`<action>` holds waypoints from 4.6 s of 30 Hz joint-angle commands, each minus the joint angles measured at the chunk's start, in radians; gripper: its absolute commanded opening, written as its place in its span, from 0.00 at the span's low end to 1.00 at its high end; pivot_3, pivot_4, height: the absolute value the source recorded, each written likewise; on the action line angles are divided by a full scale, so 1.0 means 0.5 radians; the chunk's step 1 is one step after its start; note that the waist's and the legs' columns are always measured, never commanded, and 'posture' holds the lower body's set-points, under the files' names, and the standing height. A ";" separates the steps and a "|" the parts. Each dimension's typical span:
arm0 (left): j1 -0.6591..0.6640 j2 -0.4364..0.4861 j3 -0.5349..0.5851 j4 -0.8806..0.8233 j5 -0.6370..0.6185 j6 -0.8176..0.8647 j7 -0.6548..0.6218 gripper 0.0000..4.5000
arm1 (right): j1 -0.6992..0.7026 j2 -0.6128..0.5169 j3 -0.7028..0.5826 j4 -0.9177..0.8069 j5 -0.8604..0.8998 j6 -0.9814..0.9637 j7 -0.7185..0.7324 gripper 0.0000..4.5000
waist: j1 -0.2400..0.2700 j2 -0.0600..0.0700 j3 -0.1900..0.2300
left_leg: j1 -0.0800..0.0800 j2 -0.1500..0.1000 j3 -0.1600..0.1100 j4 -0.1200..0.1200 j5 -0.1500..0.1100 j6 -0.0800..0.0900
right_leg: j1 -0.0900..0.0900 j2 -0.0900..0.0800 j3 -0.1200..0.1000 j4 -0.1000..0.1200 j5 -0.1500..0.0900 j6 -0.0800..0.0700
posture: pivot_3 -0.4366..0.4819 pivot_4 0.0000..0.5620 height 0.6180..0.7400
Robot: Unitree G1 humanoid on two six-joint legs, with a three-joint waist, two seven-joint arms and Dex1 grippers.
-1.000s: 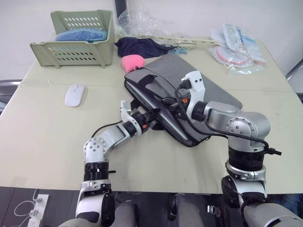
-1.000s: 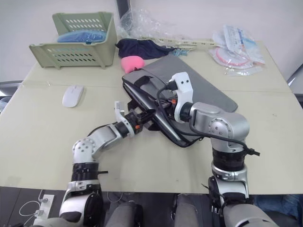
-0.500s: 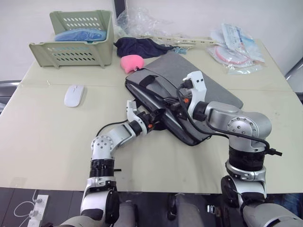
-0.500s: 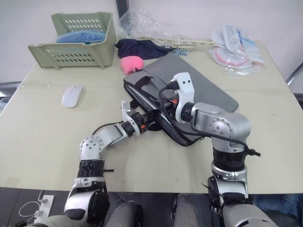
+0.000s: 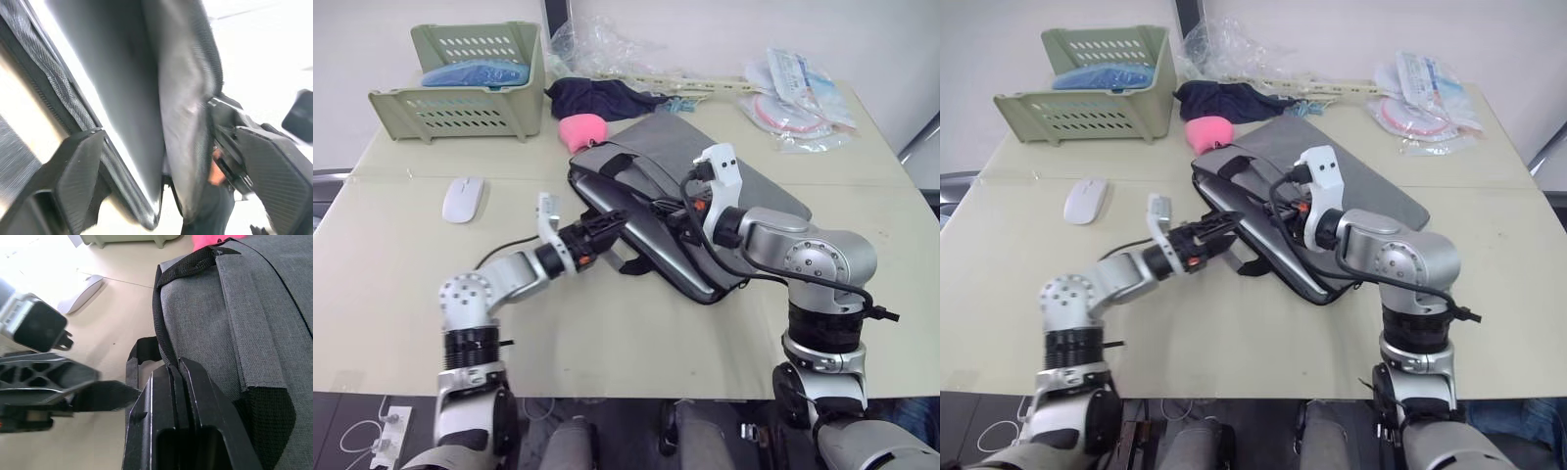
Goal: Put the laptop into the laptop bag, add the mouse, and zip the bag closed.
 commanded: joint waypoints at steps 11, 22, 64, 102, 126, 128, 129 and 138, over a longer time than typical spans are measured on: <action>0.770 0.760 0.295 -0.845 0.172 -0.174 -0.736 0.99 | -0.026 -0.124 0.016 0.028 0.029 -0.135 0.107 0.00 | -0.031 0.002 -0.001 | 0.002 0.001 0.000 -0.003 0.000 0.000 | 0.000 0.002 0.002 -0.001 0.000 0.000 | 0.48 0.27 1.00; 1.507 0.827 0.537 -0.812 1.094 -1.039 -1.425 0.99 | 0.045 -0.289 0.113 0.050 0.027 -0.252 0.298 0.00 | -0.013 0.003 -0.001 | 0.000 0.003 0.003 -0.004 0.000 0.000 | -0.001 0.004 0.003 -0.005 0.000 0.000 | 0.48 0.27 1.00; 0.257 1.891 0.265 1.987 2.369 -2.493 -2.627 1.00 | 1.596 -1.769 -1.102 0.880 -0.497 -2.001 1.582 0.99 | -0.031 -0.002 -0.001 | 0.029 0.007 0.035 -0.021 -0.007 0.011 | 0.003 0.006 0.022 -0.006 0.001 -0.001 | 0.48 0.27 1.00; 1.410 1.215 1.053 0.320 1.858 -1.918 -2.330 1.00 | 0.592 -1.295 -0.211 0.031 -0.102 -1.309 1.266 0.99 | -0.014 -0.002 -0.001 | 0.028 0.015 0.041 -0.001 -0.016 0.008 | 0.001 0.011 0.031 0.003 0.001 -0.001 | 0.48 0.27 1.00; 1.032 0.919 0.672 -0.449 1.912 -1.149 -1.119 1.00 | 0.334 -0.935 -0.050 -0.508 0.304 -1.031 1.036 0.99 | 0.018 -0.012 -0.007 | 0.030 0.020 0.045 0.008 -0.023 0.006 | 0.000 0.018 0.036 0.010 0.001 -0.003 | 0.48 0.27 1.00; 0.954 0.952 0.565 -0.399 1.993 -1.162 -1.101 1.00 | 0.374 -0.961 -0.070 -0.528 0.294 -1.036 1.034 0.99 | 0.020 -0.012 -0.008 | 0.031 0.020 0.047 0.008 -0.023 0.007 | 0.000 0.018 0.037 0.010 0.001 -0.003 | 0.48 0.27 1.00; 0.875 0.955 0.504 -0.353 2.027 -1.189 -1.086 1.00 | 0.413 -0.978 -0.095 -0.545 0.293 -1.046 1.029 0.99 | 0.019 -0.012 -0.008 | 0.032 0.019 0.050 0.005 -0.024 0.007 | -0.001 0.018 0.037 0.010 0.001 -0.003 | 0.48 0.27 1.00; 0.373 0.980 0.175 0.259 2.310 -1.386 -1.087 1.00 | 0.863 -1.172 -0.338 -0.626 0.169 -1.220 1.086 0.99 | 0.036 -0.014 -0.009 | 0.031 0.019 0.054 0.002 -0.024 0.007 | -0.001 0.020 0.035 0.003 0.001 -0.002 | 0.48 0.27 1.00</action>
